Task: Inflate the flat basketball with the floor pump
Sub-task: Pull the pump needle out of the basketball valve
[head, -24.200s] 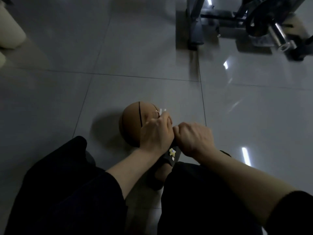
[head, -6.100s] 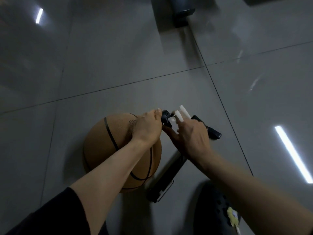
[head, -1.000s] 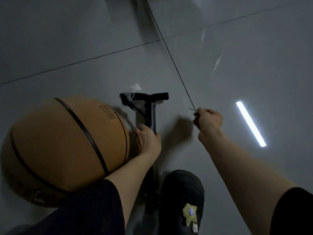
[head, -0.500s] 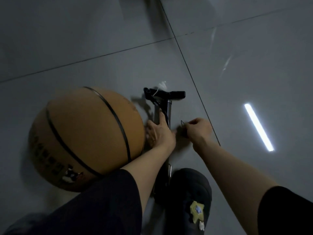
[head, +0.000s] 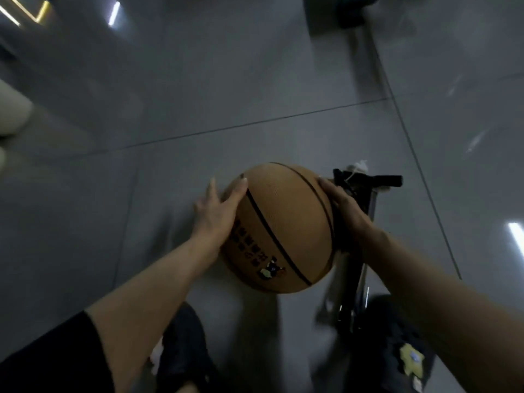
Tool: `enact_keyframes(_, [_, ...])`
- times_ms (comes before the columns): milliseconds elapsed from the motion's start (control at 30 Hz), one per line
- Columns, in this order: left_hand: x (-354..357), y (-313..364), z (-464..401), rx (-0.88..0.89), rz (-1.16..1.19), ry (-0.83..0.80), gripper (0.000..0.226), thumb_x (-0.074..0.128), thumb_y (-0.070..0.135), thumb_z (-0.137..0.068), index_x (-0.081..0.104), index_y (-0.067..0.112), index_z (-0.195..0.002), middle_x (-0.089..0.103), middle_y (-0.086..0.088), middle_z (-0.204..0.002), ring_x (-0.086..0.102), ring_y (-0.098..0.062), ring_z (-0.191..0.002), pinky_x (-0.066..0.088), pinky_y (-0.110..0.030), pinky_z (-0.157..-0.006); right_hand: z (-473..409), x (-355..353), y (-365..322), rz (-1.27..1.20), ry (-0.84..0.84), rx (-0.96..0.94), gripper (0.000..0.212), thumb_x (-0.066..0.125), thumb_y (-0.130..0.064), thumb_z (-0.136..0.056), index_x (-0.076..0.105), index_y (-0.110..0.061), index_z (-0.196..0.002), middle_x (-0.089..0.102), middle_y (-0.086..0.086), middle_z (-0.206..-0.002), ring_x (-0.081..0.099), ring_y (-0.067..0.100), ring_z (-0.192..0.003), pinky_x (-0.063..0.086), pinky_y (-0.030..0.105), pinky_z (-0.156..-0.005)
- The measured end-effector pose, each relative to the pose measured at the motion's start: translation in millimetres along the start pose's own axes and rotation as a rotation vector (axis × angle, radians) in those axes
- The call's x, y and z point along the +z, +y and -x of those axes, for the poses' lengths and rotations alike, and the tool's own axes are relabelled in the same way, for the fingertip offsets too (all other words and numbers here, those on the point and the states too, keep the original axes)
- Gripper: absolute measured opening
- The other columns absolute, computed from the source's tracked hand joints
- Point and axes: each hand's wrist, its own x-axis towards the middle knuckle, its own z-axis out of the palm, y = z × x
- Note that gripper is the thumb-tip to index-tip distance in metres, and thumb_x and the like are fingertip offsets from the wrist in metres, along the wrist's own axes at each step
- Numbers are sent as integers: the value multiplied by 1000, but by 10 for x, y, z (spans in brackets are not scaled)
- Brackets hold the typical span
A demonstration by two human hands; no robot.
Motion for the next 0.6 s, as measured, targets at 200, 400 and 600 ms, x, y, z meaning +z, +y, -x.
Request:
enact_keyframes(200, [-490,-371,227,-116,490,-151,89,60,82,-56,40,41,-132,52,-1,-130,52,-27,-112,44,-53,-91,179,500,-334,191,-9,0,100,54,-91,-51,54,-31,-130,55,2,-133,54,25,-115,42,50,-98])
enact_keyframes(400, [-862,-516,395,-81,438,-149,90,48,74,-68,22,36,-145,33,2,-148,33,-27,-132,25,-53,-105,385,664,-638,249,8,56,85,50,-77,-73,27,-41,-146,21,3,-157,26,36,-139,29,57,-103])
enact_keyframes(600, [-822,-491,315,-95,549,-212,95,62,61,-72,9,37,-147,28,-3,-151,34,-29,-132,31,-48,-105,467,879,-650,209,25,171,89,59,-64,-78,17,-34,-151,21,7,-157,30,39,-137,36,56,-93])
